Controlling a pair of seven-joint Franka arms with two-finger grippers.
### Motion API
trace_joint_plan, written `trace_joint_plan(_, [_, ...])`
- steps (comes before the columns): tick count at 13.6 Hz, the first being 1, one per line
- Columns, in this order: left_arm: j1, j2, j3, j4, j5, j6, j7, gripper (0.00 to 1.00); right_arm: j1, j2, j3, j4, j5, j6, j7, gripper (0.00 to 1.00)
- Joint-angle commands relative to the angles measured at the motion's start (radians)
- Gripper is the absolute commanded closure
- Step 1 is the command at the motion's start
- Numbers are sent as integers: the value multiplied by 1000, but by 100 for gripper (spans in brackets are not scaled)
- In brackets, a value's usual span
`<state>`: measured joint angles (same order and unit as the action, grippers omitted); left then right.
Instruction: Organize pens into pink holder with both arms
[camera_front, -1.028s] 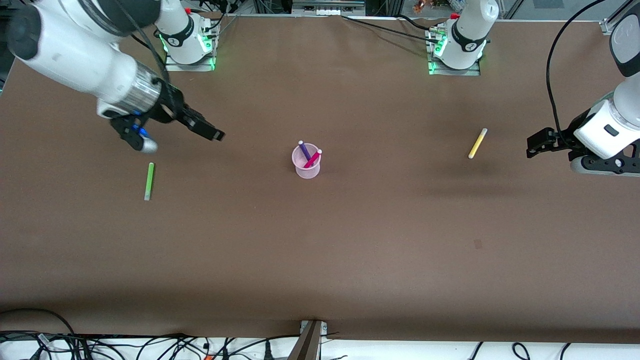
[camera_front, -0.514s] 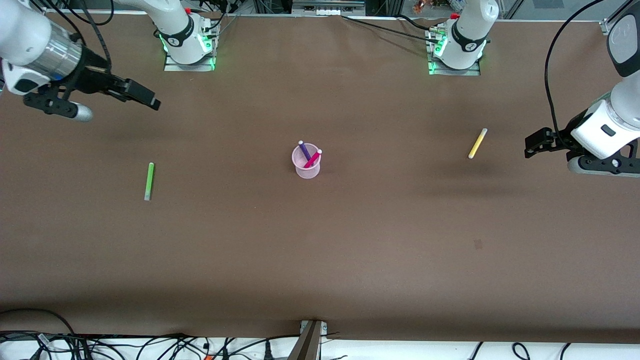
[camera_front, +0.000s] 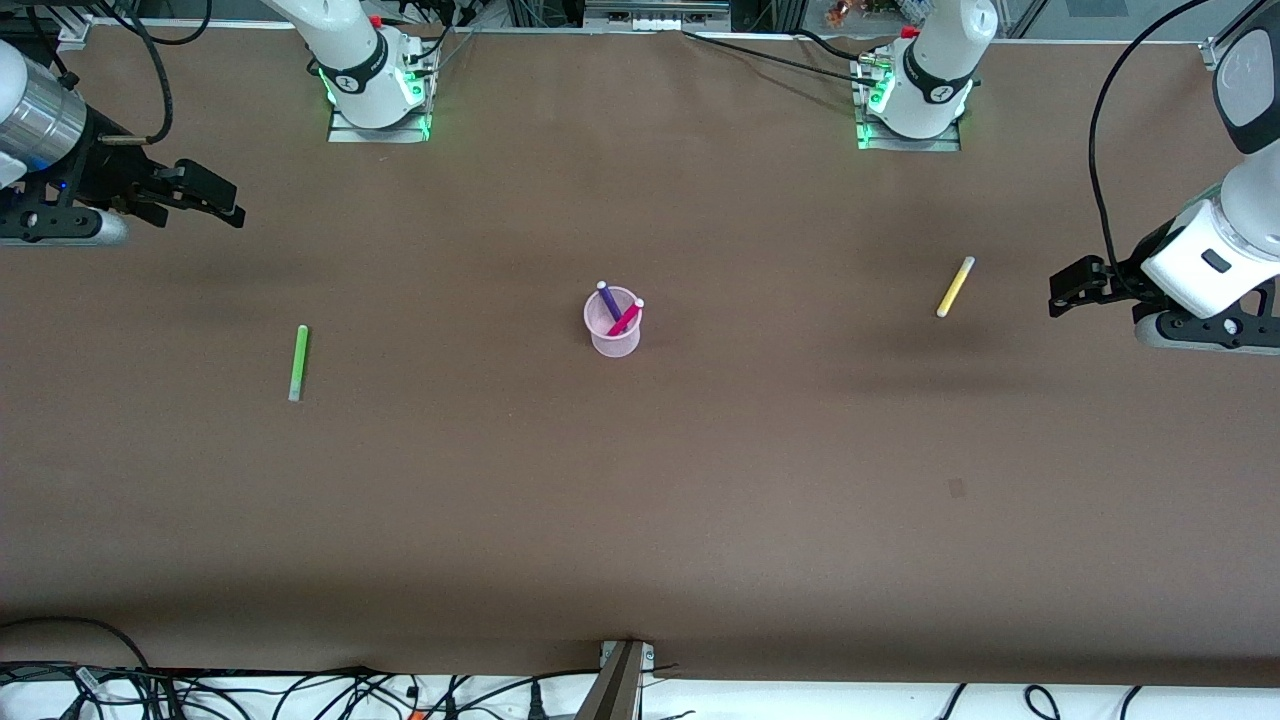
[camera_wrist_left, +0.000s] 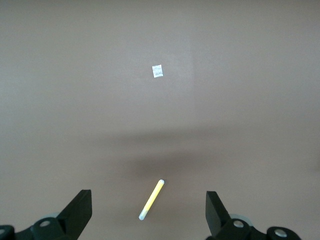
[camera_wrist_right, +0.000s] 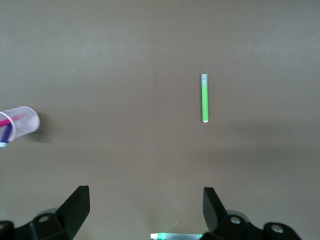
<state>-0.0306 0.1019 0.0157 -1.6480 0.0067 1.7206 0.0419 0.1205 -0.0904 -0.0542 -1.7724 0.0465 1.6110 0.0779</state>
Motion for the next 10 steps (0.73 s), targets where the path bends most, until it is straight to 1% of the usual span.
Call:
trace_joint_plan(1, [1,-2,-12,7,-5,-1,18,0,-50,-2,66,13,-40,6,-18,0])
trace_joint_plan(4, [1,-1,-16,7,-5,1,16,0,-48,0,62,28,-59,4,-23,0])
trace_joint_plan(10, [1,-1,-25,11,-5,2,15,0,-58,34,45,73,-48,-8,-24,0])
